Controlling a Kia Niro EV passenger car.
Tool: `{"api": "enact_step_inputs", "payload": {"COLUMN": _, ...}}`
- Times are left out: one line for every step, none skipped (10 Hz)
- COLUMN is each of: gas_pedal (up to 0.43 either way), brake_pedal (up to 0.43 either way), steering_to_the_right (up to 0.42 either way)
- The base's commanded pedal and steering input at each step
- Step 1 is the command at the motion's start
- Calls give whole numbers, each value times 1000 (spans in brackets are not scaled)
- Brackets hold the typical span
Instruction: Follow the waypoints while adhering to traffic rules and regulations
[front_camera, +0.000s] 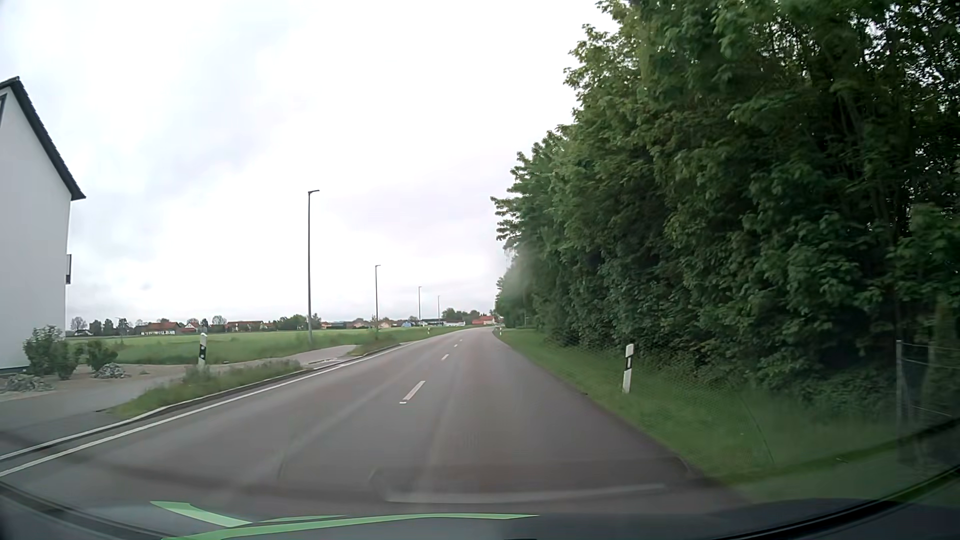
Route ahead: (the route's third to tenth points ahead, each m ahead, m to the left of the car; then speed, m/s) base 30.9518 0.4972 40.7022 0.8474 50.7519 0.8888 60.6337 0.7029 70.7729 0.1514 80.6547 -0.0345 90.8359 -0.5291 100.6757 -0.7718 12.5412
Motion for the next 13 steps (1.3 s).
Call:
{"api": "enact_step_inputs", "payload": {"gas_pedal": 98, "brake_pedal": 0, "steering_to_the_right": -1}}
{"api": "enact_step_inputs", "payload": {"gas_pedal": 98, "brake_pedal": 0, "steering_to_the_right": -1}}
{"api": "enact_step_inputs", "payload": {"gas_pedal": 87, "brake_pedal": 0, "steering_to_the_right": 0}}
{"api": "enact_step_inputs", "payload": {"gas_pedal": 87, "brake_pedal": 0, "steering_to_the_right": -1}}
{"api": "enact_step_inputs", "payload": {"gas_pedal": 87, "brake_pedal": 0, "steering_to_the_right": -1}}
{"api": "enact_step_inputs", "payload": {"gas_pedal": 87, "brake_pedal": 0, "steering_to_the_right": 0}}
{"api": "enact_step_inputs", "payload": {"gas_pedal": 87, "brake_pedal": 0, "steering_to_the_right": -1}}
{"api": "enact_step_inputs", "payload": {"gas_pedal": 87, "brake_pedal": 0, "steering_to_the_right": -1}}
{"api": "enact_step_inputs", "payload": {"gas_pedal": 87, "brake_pedal": 0, "steering_to_the_right": 0}}
{"api": "enact_step_inputs", "payload": {"gas_pedal": 79, "brake_pedal": 0, "steering_to_the_right": -1}}
{"api": "enact_step_inputs", "payload": {"gas_pedal": 79, "brake_pedal": 0, "steering_to_the_right": -1}}
{"api": "enact_step_inputs", "payload": {"gas_pedal": 67, "brake_pedal": 0, "steering_to_the_right": 0}}
{"api": "enact_step_inputs", "payload": {"gas_pedal": 67, "brake_pedal": 0, "steering_to_the_right": 0}}
